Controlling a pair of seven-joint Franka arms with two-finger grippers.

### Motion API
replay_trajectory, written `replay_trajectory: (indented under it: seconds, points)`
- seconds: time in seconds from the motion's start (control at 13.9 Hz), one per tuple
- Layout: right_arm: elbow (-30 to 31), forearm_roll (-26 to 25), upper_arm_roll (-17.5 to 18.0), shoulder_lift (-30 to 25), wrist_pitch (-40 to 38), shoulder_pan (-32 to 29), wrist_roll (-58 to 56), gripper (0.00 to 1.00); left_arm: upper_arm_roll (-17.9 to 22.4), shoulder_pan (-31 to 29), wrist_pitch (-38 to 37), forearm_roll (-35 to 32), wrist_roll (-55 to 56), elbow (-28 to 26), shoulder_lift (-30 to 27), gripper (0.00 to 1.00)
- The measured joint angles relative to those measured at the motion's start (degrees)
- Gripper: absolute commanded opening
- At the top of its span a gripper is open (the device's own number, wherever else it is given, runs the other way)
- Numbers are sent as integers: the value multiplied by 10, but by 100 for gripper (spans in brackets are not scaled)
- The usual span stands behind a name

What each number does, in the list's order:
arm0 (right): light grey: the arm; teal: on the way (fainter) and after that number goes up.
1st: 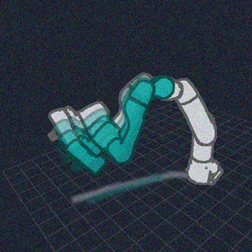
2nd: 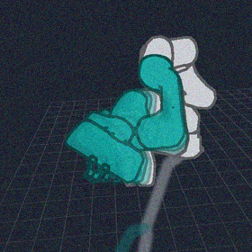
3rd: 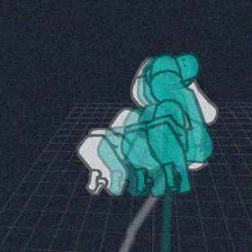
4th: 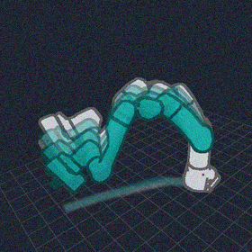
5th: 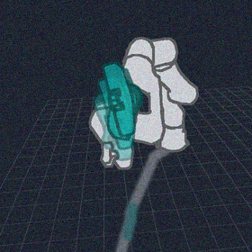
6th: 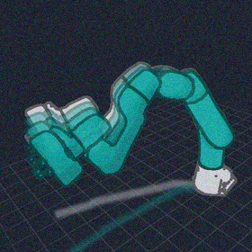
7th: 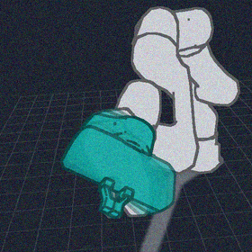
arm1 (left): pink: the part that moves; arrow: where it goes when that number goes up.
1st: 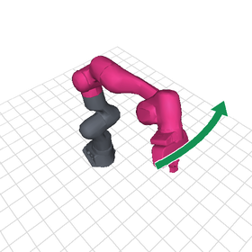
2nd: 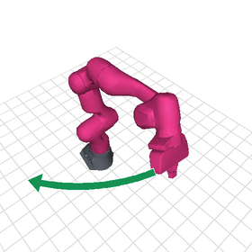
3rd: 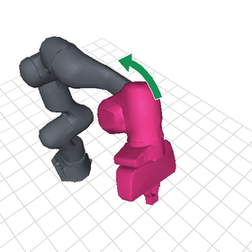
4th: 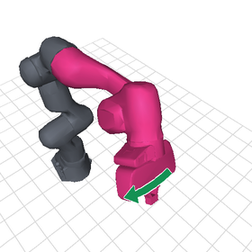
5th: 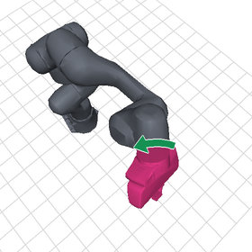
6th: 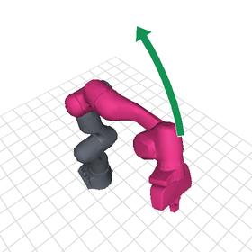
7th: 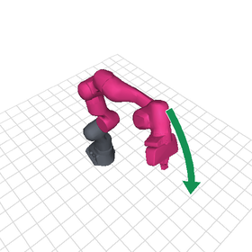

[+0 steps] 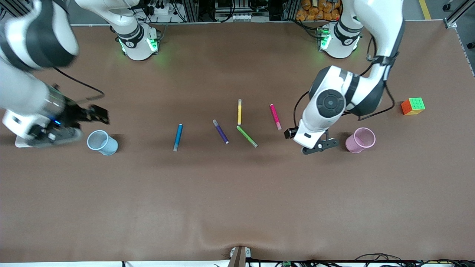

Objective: Place pink and blue markers in matching cups
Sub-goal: 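Lower the left gripper onto the pink marker while the right gripper reaches the blue marker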

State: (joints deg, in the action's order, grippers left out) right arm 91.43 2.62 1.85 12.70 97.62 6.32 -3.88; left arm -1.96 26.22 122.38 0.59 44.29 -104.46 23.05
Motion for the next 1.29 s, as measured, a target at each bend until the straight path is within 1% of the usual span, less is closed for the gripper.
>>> replay_trajectory:
  seconds: [0.22, 0.5, 0.57, 0.65, 0.79, 0.86, 1.0, 1.08, 1.15, 1.29]
  points:
    - [0, 0, 0, 49, 41, 22, 24, 100, -1, 11, 51, 0, 12, -18, 26, 100]
    - [0, 0, 0, 92, 69, 48, 81, 100, -2, 54, 103, -2, 58, -42, 55, 100]
    - [1, 0, 0, 104, 79, 56, 103, 100, -2, 61, 117, -2, 62, -54, 58, 91]
    - [4, 0, 0, 118, 95, 65, 122, 100, -2, 63, 126, -2, 63, -66, 59, 86]
    - [21, -1, 0, 145, 141, 83, 154, 100, -1, 63, 131, -2, 63, -83, 59, 79]
    - [36, -1, 0, 156, 166, 92, 165, 100, 0, 62, 132, -2, 63, -88, 59, 78]
    - [80, -1, 0, 169, 232, 102, 173, 100, -1, 63, 138, -2, 64, -93, 61, 70]
    - [102, -1, 0, 173, 265, 103, 173, 100, -1, 63, 142, -2, 64, -94, 63, 62]
    - [120, -1, 0, 176, 290, 106, 173, 100, -2, 66, 145, -2, 64, -94, 65, 57]
    - [141, -1, 0, 181, 316, 120, 173, 100, -2, 73, 147, -2, 64, -96, 69, 56]
